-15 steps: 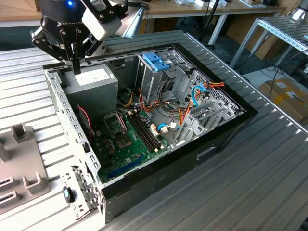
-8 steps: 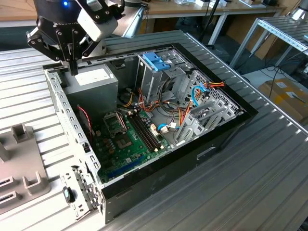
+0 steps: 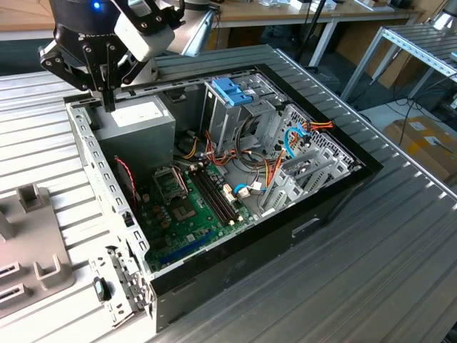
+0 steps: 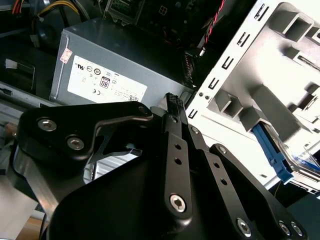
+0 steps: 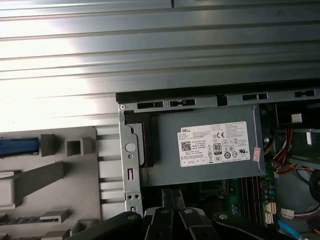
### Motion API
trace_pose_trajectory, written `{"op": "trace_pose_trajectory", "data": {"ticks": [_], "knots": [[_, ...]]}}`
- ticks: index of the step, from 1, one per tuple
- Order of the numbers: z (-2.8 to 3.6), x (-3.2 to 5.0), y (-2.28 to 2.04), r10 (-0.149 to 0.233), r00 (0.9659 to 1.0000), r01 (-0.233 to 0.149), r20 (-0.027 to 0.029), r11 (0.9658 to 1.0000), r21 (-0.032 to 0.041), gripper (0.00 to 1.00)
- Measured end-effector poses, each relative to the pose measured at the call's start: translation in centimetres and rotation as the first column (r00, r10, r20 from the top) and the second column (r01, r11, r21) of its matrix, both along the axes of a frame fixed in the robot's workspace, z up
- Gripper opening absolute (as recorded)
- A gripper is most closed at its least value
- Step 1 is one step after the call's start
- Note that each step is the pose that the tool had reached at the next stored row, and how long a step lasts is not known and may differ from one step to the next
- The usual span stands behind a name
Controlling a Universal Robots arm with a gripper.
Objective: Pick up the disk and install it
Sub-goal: 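Reach for the disk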
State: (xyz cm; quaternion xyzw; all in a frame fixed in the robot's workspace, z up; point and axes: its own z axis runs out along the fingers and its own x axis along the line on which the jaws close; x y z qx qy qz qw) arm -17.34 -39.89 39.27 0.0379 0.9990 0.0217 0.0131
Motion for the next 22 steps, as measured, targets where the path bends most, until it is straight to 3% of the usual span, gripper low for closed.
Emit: {"op": "trace_pose_trajectory", "data": {"ticks": [22], "knots": [[-0.01, -1.58, 0.0, 0.0, 1.0, 0.0, 0.0, 1.0, 0.0, 0.11]]}}
